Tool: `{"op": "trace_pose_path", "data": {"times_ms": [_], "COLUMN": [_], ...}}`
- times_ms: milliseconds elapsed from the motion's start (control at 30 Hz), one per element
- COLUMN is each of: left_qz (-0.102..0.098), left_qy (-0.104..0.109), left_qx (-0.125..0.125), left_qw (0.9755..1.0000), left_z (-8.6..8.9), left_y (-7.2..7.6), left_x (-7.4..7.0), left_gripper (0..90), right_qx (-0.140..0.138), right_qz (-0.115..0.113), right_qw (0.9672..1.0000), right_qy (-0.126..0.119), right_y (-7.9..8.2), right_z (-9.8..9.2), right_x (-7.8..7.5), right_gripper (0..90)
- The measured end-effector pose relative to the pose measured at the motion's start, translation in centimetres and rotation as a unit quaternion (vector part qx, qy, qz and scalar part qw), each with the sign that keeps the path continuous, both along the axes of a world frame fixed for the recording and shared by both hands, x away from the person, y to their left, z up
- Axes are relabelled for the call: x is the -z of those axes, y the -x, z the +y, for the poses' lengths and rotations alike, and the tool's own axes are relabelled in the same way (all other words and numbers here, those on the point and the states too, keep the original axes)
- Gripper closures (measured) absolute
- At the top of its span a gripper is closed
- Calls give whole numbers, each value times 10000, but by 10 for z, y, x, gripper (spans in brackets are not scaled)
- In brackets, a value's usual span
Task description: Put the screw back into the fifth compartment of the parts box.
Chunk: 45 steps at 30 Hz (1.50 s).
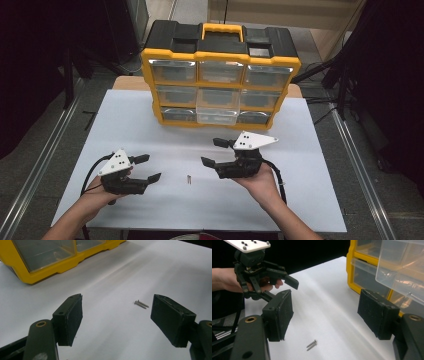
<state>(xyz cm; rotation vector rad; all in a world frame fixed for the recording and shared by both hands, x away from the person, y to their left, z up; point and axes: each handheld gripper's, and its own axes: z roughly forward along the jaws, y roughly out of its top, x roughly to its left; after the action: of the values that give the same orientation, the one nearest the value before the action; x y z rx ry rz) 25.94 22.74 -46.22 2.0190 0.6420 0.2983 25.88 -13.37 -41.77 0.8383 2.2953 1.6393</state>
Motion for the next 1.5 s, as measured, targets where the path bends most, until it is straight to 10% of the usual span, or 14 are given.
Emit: {"op": "trace_pose_path", "data": {"times_ms": [1500], "left_qz": [-28], "left_qy": [-24], "left_qx": [18], "left_qw": [10000], "left_z": [-1], "left_y": [1], "left_x": [0], "left_gripper": [257], "right_qx": [-305], "right_qz": [154], "right_qw": [9984], "right_qy": [444], "right_y": [1], "right_z": [28], "right_x": [49], "right_gripper": [298]}}
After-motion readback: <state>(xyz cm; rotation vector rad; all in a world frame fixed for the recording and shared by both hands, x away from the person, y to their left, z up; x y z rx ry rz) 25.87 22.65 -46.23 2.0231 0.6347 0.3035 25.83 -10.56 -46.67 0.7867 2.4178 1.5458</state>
